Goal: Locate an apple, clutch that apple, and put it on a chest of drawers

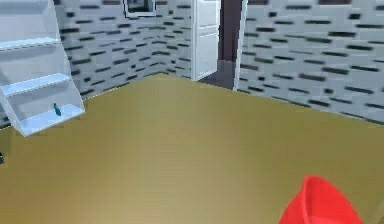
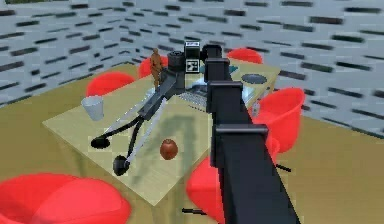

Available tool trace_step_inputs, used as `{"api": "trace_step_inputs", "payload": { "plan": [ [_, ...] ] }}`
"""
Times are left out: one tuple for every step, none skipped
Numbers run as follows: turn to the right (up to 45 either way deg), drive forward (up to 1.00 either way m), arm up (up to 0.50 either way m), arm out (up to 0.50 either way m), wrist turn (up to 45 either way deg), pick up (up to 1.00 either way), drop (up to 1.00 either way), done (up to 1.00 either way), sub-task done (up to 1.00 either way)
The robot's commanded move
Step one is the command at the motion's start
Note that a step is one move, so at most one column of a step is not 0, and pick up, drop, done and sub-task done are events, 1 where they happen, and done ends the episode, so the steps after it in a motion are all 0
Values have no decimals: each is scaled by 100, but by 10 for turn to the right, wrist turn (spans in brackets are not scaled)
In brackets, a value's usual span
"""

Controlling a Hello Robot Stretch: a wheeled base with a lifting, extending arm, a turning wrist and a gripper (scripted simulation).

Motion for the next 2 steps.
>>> {"api": "trace_step_inputs", "payload": {
  "plan": [
    [0, 0, 0, 0, 450, 0, 0, 0, 0],
    [0, 0, 0, 0, 450, 0, 0, 0, 0]
  ]
}}
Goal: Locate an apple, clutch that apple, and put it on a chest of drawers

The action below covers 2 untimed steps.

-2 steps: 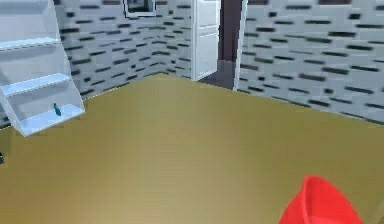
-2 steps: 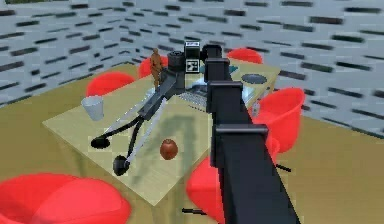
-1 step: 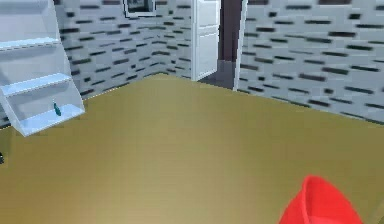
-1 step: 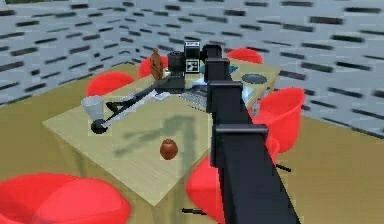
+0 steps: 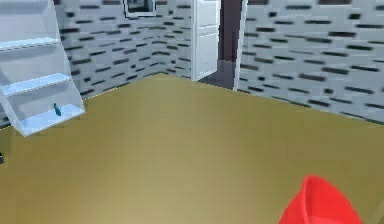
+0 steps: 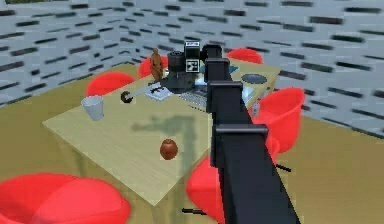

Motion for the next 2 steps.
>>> {"api": "trace_step_inputs", "payload": {
  "plan": [
    [0, 0, 0, 0, 240, 0, 0, 0, 0],
    [0, 0, -28, 0, 0, 0, 0, 0, 0]
  ]
}}
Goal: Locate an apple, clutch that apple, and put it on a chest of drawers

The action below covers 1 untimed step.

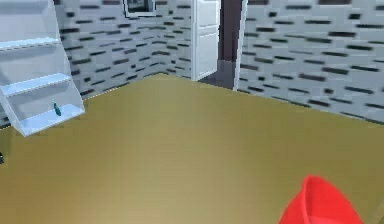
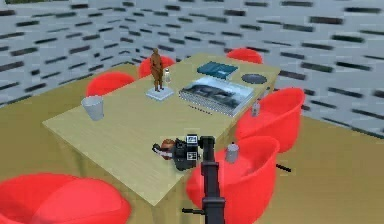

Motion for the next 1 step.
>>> {"api": "trace_step_inputs", "payload": {
  "plan": [
    [0, 0, 0, 0, 0, 100, 0, 0, 0]
  ]
}}
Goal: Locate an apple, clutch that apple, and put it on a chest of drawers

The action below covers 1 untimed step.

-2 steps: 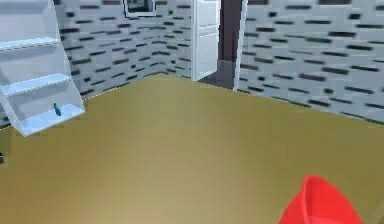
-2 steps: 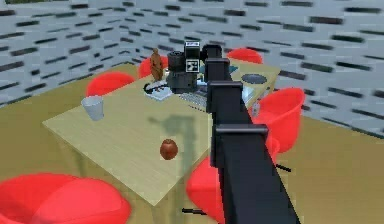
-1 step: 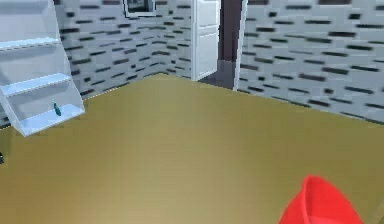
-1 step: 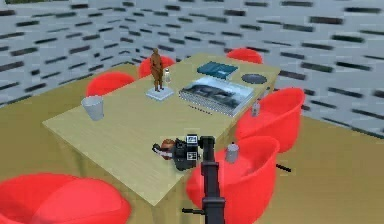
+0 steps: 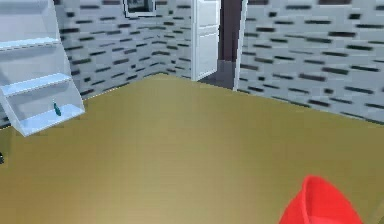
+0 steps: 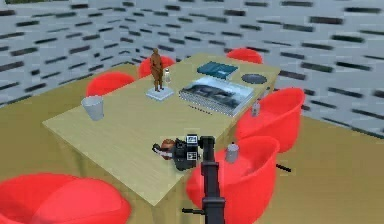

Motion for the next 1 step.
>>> {"api": "trace_step_inputs", "payload": {
  "plan": [
    [0, 0, 10, 0, 0, 0, 0, 0, 0]
  ]
}}
